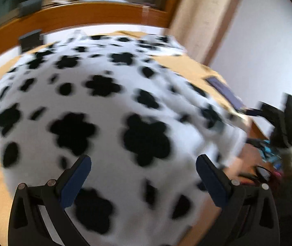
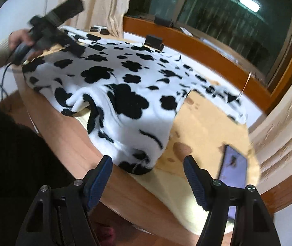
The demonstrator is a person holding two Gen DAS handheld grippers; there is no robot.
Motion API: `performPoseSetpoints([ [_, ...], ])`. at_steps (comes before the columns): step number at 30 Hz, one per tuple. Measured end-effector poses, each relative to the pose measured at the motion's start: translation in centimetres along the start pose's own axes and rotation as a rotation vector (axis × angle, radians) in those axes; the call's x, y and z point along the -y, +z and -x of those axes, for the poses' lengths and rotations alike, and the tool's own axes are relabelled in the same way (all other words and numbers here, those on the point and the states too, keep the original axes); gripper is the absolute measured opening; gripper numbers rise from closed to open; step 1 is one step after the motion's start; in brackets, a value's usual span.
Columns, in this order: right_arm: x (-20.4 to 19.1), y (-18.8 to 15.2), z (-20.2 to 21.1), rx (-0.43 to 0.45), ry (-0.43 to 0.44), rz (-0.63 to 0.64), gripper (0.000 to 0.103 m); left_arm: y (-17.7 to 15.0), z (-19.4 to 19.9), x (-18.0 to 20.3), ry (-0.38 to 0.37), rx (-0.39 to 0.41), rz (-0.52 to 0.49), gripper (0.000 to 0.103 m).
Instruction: Fold clothes
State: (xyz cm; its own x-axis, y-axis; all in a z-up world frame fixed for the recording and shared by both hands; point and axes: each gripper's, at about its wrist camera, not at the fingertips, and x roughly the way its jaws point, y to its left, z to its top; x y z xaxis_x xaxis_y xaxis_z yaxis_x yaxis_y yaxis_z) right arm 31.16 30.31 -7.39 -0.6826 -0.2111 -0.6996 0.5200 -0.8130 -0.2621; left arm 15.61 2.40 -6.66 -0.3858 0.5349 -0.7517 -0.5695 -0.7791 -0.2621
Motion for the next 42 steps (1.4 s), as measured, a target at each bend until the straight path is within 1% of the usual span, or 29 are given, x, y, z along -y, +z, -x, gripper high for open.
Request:
performPoseSetpoints([
  [1,0.0,-0.2,0.0,0.01,0.018,-0.014,0.074,-0.8,0.1,0.6,-0.03,-0.004,-0.005,0.103],
  [3,0.0,-1.0,0.6,0.043,0.054,-0.041,0.074,-2.0,0.2,1.3,-0.035,-0.014,-0.029,0.103],
  [5,0.1,-1.5,1.6,0.077,0.08,-0.066,0.074,-3.2,0.2,1.9,0.013,-0.035,-0.081,0.103],
  [7,0.4,-1.9,2.3,0.1,0.111,-0.115,0.074,-3.8,0.0,2.2,0.058,-0.052,-0.115,0.103],
  [8,0.6,-2.0,2.4,0.107,0.116,-0.136,0.074,-3.9,-0.2,2.2,0.067,-0.059,-0.118,0.103],
  [10,0.8,-1.8,2.1,0.11,0.091,-0.156,0.074,-3.8,-0.3,1.9,0.055,-0.056,-0.093,0.103],
  [13,1.5,-1.2,0.9,0.101,0.041,-0.184,0.074,-3.5,-0.2,1.4,0.053,-0.024,-0.045,0.103],
  [15,1.9,-0.7,0.1,0.099,0.025,-0.198,0.074,-3.3,0.0,1.3,0.079,0.004,-0.024,0.103],
  [17,2.1,0.0,-0.6,0.1,0.013,-0.196,0.074,-3.4,0.0,1.4,0.125,0.022,-0.032,0.103],
  [18,2.2,0.2,-0.9,0.1,0.01,-0.192,0.074,-3.5,0.1,1.4,0.136,0.032,-0.04,0.103],
  [22,1.5,0.7,-2.1,0.08,0.037,-0.132,0.074,-4.5,1.1,1.7,0.132,0.063,-0.062,0.103],
  [25,0.7,0.8,-2.6,0.062,0.054,-0.081,0.074,-5.5,2.2,1.3,0.169,0.072,-0.055,0.103],
  [27,0.2,0.7,-2.1,0.069,0.059,-0.045,0.074,-6.2,3.4,0.6,0.197,0.075,-0.04,0.103],
  [29,0.0,0.6,-1.8,0.059,0.014,-0.015,0.074,-6.9,4.7,-0.1,0.23,0.081,-0.026,0.103],
  [30,0.1,0.6,-2.0,0.041,-0.016,-0.005,0.074,-7.3,5.5,-0.5,0.249,0.087,-0.015,0.103],
  [31,0.2,0.6,-2.4,0.018,-0.045,-0.005,0.074,-7.7,6.5,-1.2,0.269,0.094,0.007,0.103],
  [32,0.4,0.5,-2.9,-0.007,-0.071,-0.008,0.073,-8.3,7.4,-2.0,0.27,0.106,0.054,0.103],
  [33,0.6,0.5,-3.6,-0.031,-0.086,-0.023,0.073,-8.9,8.3,-2.9,0.269,0.118,0.104,0.103],
  [34,0.8,0.4,-4.0,-0.036,-0.084,-0.043,0.073,-9.4,9.2,-3.7,0.268,0.13,0.153,0.103],
  [35,0.9,0.4,-4.3,-0.038,-0.08,-0.061,0.073,-10.0,9.4,-4.4,0.233,0.145,0.208,0.103],
  [37,1.0,0.9,-4.4,-0.019,-0.07,-0.087,0.069,-11.2,9.7,-5.6,0.157,0.175,0.317,0.103],
  [38,1.1,1.1,-4.4,-0.01,-0.065,-0.1,0.061,-11.8,9.9,-6.3,0.119,0.19,0.372,0.103],
  [39,1.1,1.3,-4.4,-0.001,-0.06,-0.113,0.055,-12.4,10.0,-6.9,0.08,0.204,0.427,0.103],
  [40,1.1,1.6,-4.5,0.006,-0.055,-0.124,0.052,-13.0,10.2,-7.5,0.042,0.219,0.481,0.103],
  [42,1.2,1.9,-4.8,-0.001,-0.035,-0.138,0.034,-14.2,10.5,-8.8,-0.036,0.248,0.589,0.103],
])
